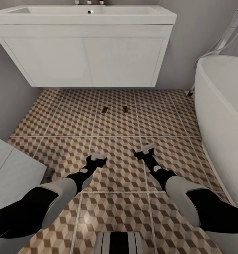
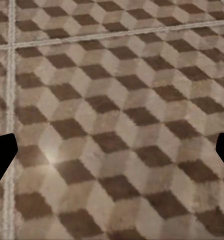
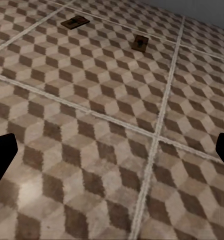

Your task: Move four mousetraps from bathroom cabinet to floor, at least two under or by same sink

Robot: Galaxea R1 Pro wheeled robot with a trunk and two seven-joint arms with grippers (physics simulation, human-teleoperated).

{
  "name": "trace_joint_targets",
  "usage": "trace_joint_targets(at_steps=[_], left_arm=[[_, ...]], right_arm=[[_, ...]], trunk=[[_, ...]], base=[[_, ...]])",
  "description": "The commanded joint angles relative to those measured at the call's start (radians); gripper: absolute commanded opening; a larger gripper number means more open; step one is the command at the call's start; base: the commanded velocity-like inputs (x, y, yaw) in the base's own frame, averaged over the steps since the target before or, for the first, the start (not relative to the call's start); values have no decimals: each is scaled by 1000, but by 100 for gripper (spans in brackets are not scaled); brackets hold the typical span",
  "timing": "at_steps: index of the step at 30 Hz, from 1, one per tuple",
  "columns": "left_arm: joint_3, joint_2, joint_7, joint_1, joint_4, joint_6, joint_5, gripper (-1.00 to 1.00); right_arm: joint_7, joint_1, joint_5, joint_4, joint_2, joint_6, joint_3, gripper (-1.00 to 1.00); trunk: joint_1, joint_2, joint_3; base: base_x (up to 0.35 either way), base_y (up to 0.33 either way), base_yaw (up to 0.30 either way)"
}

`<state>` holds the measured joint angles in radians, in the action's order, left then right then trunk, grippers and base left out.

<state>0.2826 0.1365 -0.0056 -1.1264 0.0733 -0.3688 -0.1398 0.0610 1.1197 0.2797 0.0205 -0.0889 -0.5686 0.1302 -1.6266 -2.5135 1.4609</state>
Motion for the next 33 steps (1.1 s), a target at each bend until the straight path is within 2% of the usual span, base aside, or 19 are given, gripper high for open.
trace_joint_targets(at_steps=[1,7,17,28,33], left_arm=[[8,0,-1,9,5,-25,-10,100],[7,-1,-2,49,6,-76,-10,100],[7,-6,-2,99,6,-95,-11,100],[7,-16,-2,146,6,-98,-11,100],[7,-33,-2,165,6,-112,-11,100]], right_arm=[[6,-4,1,-2,0,-4,8,100],[7,-39,1,-1,0,-9,8,100],[23,-58,2,-2,1,-5,7,100],[130,-177,5,-1,4,-6,6,100],[162,-211,4,-2,26,-7,6,100]], trunk=[[1,0,-3],[3,1,-27],[8,4,-65],[13,6,-108],[15,7,-127]], base=[[0,0,0],[0,0,0],[0,0,0],[0,0,0],[0,0,0]])
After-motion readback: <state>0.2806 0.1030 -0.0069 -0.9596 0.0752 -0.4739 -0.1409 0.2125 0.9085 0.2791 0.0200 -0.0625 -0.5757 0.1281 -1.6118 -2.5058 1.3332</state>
